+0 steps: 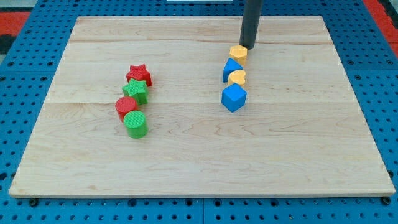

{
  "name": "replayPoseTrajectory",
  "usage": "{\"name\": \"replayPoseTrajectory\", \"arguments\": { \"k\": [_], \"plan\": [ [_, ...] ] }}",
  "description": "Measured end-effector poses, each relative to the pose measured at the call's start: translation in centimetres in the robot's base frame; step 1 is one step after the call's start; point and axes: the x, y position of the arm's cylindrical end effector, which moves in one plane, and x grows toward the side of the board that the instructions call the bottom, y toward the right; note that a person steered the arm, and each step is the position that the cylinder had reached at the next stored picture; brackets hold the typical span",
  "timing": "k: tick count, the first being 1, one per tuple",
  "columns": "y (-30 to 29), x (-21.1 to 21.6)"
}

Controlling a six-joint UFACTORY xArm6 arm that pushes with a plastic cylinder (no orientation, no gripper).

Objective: Point your arm at the yellow hexagon

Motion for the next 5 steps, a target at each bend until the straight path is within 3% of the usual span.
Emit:
{"name": "replayPoseTrajectory", "arguments": {
  "k": [2, 5],
  "plan": [
    [-2.8, -2.4],
    [-5.6, -0.5]
  ]
}}
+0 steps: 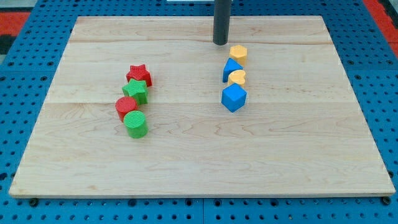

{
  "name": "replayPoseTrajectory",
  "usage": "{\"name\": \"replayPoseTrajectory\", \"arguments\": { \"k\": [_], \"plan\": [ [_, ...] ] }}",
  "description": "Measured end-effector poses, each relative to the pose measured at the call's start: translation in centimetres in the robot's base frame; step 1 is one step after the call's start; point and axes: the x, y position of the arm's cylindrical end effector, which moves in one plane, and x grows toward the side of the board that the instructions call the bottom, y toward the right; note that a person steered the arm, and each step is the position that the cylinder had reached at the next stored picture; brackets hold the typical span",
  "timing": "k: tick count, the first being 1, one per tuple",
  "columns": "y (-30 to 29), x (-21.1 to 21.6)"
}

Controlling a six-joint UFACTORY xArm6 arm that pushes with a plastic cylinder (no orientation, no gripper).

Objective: Point your arm at the yellow hexagon

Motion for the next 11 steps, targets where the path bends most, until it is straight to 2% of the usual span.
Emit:
{"name": "replayPoseTrajectory", "arguments": {
  "k": [4, 7, 11],
  "plan": [
    [-0.9, 0.3],
    [1.3, 1.1],
    [1.3, 1.5]
  ]
}}
